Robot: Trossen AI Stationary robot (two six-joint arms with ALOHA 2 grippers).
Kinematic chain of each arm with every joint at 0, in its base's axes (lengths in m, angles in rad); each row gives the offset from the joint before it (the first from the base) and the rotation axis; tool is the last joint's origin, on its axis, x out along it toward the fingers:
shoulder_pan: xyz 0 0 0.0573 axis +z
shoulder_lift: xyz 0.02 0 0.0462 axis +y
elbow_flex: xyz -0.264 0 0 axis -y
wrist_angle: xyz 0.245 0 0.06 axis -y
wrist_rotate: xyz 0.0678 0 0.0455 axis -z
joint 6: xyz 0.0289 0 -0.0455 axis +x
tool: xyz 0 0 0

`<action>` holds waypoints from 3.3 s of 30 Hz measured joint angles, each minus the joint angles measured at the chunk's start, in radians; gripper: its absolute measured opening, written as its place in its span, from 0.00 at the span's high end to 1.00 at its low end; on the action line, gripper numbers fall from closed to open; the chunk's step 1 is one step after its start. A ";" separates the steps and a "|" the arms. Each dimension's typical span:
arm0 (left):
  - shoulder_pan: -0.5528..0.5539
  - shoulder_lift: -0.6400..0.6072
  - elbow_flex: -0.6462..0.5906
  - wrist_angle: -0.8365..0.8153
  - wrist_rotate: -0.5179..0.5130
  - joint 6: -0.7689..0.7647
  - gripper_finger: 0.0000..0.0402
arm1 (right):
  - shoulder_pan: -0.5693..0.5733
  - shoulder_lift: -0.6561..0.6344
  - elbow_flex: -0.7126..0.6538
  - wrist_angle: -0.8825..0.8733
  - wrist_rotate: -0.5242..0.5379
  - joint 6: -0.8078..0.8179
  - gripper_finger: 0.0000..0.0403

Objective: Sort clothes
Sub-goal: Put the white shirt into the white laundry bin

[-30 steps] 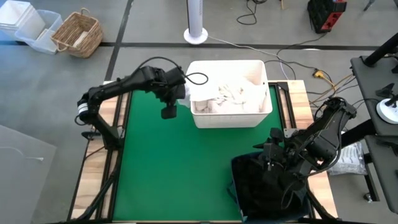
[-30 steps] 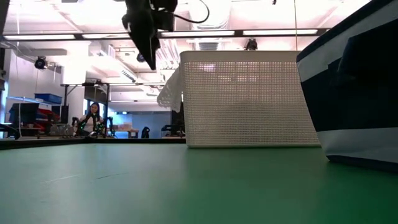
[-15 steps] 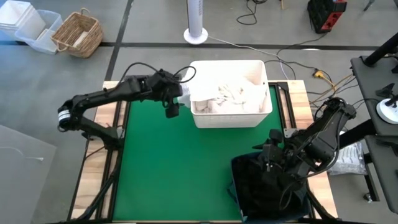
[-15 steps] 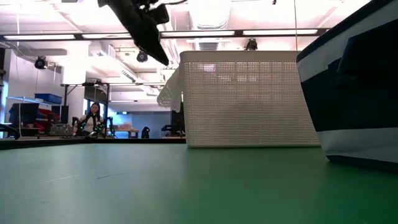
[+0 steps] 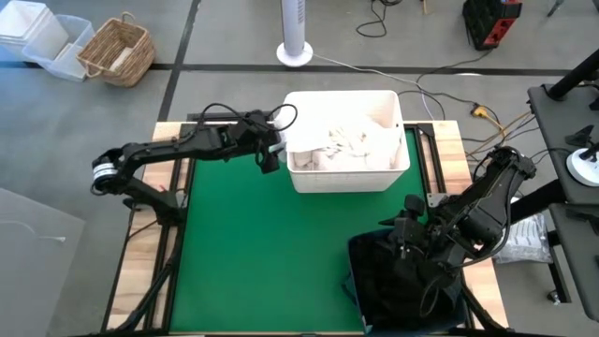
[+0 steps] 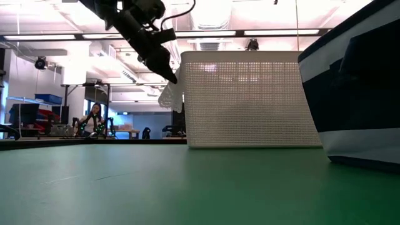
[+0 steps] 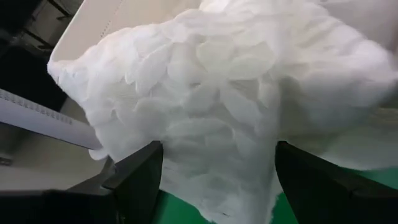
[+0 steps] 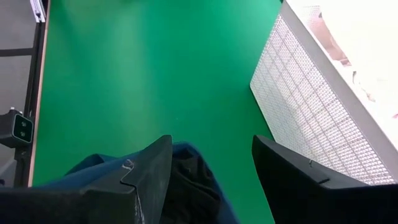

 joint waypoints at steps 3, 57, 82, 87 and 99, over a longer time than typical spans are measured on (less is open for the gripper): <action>0.005 0.019 0.000 0.032 0.000 0.002 0.31 | 0.000 0.000 0.000 0.000 0.000 0.000 0.46; -0.114 0.383 1.190 -0.425 -0.172 0.138 1.00 | 0.000 0.000 -0.007 0.004 0.001 -0.011 0.46; -0.111 0.524 1.217 -0.361 0.421 0.017 1.00 | 0.000 0.000 -0.021 0.004 0.000 -0.011 0.46; -0.109 0.576 1.200 -0.344 0.527 0.026 1.00 | 0.000 0.000 -0.029 0.006 0.000 -0.008 0.47; -0.088 0.599 1.220 -0.363 0.574 0.003 0.96 | 0.000 0.000 -0.076 0.018 -0.007 0.019 0.46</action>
